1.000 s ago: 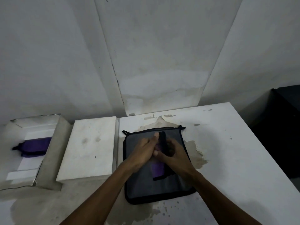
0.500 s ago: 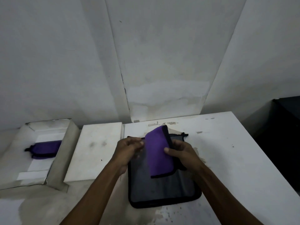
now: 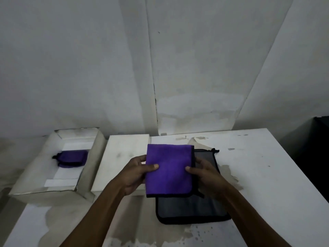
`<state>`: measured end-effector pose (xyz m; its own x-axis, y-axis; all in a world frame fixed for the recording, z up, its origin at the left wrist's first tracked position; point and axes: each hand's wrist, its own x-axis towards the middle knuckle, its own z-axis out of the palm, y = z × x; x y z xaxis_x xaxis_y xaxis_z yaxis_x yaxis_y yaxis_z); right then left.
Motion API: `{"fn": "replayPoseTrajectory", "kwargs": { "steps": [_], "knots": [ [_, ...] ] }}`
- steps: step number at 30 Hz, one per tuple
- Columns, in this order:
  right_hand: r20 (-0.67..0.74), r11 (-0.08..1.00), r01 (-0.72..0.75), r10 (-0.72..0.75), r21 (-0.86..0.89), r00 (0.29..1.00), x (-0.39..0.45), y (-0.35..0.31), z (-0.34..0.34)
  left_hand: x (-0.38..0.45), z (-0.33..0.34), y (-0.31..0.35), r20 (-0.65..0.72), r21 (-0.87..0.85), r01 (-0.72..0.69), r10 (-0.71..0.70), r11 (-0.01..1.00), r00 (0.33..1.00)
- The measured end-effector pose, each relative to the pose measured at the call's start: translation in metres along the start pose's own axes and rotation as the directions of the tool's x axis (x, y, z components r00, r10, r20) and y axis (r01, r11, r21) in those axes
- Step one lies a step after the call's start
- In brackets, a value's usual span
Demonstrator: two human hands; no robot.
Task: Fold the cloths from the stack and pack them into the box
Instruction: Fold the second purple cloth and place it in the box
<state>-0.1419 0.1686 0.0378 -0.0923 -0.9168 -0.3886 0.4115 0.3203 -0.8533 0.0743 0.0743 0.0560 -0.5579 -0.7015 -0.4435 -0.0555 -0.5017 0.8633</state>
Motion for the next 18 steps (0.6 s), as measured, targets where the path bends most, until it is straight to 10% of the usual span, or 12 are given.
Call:
{"fn": "replayPoseTrajectory", "kwargs": {
  "steps": [18],
  "knots": [
    [0.322, 0.974, 0.227, -0.214, -0.002, 0.922, -0.012, -0.01, 0.15, -0.102, -0.137, 0.05, 0.004, -0.039, -0.34, 0.34, 0.94, 0.94]
  ]
}}
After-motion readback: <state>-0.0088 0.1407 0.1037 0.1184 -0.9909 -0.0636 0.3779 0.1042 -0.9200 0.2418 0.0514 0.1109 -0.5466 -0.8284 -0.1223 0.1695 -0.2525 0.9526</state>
